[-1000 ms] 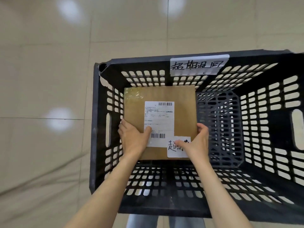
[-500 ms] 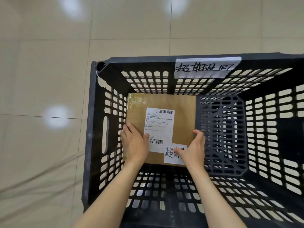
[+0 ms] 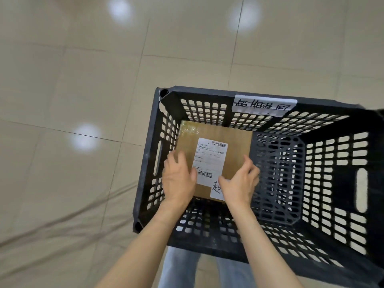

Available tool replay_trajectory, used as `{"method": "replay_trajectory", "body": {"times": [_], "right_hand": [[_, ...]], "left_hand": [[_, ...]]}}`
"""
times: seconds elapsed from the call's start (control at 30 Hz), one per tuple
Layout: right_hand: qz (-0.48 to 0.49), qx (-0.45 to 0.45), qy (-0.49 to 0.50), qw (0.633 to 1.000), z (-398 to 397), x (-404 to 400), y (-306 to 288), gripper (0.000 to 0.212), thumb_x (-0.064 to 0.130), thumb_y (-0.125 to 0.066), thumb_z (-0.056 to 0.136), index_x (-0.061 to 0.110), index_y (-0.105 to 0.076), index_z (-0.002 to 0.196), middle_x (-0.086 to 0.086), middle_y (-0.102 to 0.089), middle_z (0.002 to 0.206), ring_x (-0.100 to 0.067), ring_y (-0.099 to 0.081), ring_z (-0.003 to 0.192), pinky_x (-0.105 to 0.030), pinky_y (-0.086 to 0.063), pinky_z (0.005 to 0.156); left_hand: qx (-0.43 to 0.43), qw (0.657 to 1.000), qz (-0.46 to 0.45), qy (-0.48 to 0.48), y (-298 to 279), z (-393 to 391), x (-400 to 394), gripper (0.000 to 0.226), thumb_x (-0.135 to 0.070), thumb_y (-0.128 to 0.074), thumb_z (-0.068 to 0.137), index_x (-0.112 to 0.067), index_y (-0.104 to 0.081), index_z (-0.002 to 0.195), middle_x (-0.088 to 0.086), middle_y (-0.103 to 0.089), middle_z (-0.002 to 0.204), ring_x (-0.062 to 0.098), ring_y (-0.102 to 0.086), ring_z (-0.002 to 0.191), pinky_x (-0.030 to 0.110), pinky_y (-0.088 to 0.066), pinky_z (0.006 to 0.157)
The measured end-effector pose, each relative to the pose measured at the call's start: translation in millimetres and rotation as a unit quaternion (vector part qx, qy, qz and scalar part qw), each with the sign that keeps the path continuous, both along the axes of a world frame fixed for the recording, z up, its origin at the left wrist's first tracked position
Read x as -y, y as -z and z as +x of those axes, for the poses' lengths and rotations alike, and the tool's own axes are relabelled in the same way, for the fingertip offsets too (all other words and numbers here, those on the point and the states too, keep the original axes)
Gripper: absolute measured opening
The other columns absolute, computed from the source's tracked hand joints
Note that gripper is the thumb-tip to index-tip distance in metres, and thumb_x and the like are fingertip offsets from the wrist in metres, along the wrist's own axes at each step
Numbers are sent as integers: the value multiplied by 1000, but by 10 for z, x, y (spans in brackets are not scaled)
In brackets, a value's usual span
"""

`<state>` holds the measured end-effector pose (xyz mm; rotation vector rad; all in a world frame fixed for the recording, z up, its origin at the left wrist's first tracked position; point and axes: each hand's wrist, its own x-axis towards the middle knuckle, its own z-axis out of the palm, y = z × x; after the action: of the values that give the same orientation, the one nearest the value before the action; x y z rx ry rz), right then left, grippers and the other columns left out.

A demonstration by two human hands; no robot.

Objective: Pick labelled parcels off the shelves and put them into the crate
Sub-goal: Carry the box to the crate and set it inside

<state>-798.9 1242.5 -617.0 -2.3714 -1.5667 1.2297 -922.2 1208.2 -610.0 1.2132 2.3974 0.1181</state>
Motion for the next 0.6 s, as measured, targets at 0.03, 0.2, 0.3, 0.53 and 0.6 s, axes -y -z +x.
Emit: {"method": "replay_trajectory", "body": {"times": [0.03, 0.2, 0.3, 0.53, 0.6], "right_hand": [[8, -4, -8, 1000, -8, -15, -118, 89, 13, -76, 73, 15, -21, 144, -16, -26, 144, -33, -29, 131, -47, -35, 107], [46, -30, -38, 998, 30, -34, -745, 90, 13, -76, 74, 17, -21, 144, -13, -27, 144, -30, -30, 131, -46, -36, 107], [57, -38, -46, 997, 115, -7, -1124, 91, 14, -77, 73, 16, -20, 144, -12, -27, 143, -29, -30, 130, -45, -36, 106], [83, -64, -25, 994, 439, 193, -1971, 90, 14, -76, 74, 17, -20, 145, -11, -27, 144, -27, -32, 130, -42, -36, 106], [97, -66, -14, 993, 581, 293, -2194, 90, 14, -75, 74, 17, -19, 145, -10, -27, 144, -27, -32, 130, -41, -36, 107]], "left_hand": [[-3, 1000, 11, -5, -114, 9, -9, 51, -29, -57, 88, -11, -40, 132, 12, -37, 140, 24, -40, 124, 35, -44, 93], [-1, 998, 41, -50, -721, 25, -8, 55, -31, -55, 88, -15, -37, 138, 9, -38, 142, 23, -39, 126, 38, -43, 99], [5, 996, 55, -64, -1093, 77, 71, 55, -31, -55, 89, -15, -37, 138, 8, -40, 139, 22, -43, 122, 39, -45, 96], [20, 996, 75, -47, -1912, 373, 228, 57, -31, -55, 87, -17, -36, 139, 5, -41, 138, 21, -42, 122, 40, -44, 96], [24, 996, 86, -17, -2136, 497, 231, 57, -32, -56, 86, -18, -37, 138, 5, -41, 137, 21, -41, 122, 40, -45, 95]]}}
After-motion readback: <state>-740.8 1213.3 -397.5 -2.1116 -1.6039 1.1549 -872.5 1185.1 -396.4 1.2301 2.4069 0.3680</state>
